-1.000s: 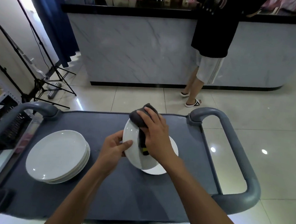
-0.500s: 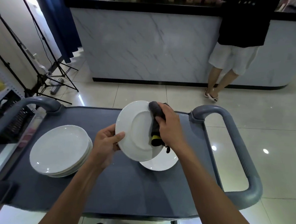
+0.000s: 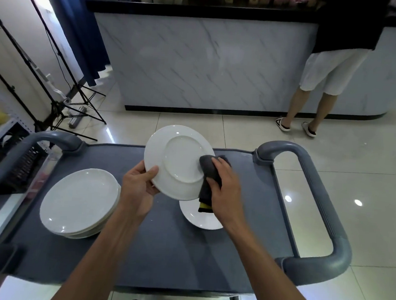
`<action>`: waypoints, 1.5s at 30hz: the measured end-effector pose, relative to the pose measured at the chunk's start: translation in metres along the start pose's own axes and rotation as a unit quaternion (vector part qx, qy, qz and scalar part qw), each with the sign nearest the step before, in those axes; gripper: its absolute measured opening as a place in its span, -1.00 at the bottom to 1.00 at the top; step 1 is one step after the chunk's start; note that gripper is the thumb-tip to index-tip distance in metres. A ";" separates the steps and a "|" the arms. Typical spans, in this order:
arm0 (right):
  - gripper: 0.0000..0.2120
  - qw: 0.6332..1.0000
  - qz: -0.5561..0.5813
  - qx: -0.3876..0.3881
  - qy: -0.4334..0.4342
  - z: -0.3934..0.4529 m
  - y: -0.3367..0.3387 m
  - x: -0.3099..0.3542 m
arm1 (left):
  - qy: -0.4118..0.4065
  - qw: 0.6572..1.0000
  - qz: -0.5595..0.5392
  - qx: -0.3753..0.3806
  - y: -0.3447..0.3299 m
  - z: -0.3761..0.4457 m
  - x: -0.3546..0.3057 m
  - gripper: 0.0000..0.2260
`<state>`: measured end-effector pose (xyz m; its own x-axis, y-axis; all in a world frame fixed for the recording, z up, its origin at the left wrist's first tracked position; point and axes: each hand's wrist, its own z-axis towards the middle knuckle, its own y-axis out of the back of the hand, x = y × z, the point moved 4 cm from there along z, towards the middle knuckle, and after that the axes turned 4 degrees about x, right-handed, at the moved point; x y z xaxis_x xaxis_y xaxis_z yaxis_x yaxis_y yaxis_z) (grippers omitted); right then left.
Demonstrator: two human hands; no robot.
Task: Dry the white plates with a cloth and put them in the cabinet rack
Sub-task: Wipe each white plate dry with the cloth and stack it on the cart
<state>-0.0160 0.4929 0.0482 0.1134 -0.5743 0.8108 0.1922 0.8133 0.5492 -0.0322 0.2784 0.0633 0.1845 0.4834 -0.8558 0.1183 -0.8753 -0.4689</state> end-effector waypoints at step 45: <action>-0.60 0.991 -0.126 -0.022 0.047 0.039 0.025 0.026 | 0.048 0.992 0.070 0.098 -0.009 -0.008 0.019 -0.68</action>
<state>-0.0461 0.5015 0.0911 0.1464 -0.7661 0.6258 0.2672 0.6397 0.7207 -0.0216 0.2958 0.0531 0.2779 0.3473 -0.8956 -0.1059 -0.9156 -0.3879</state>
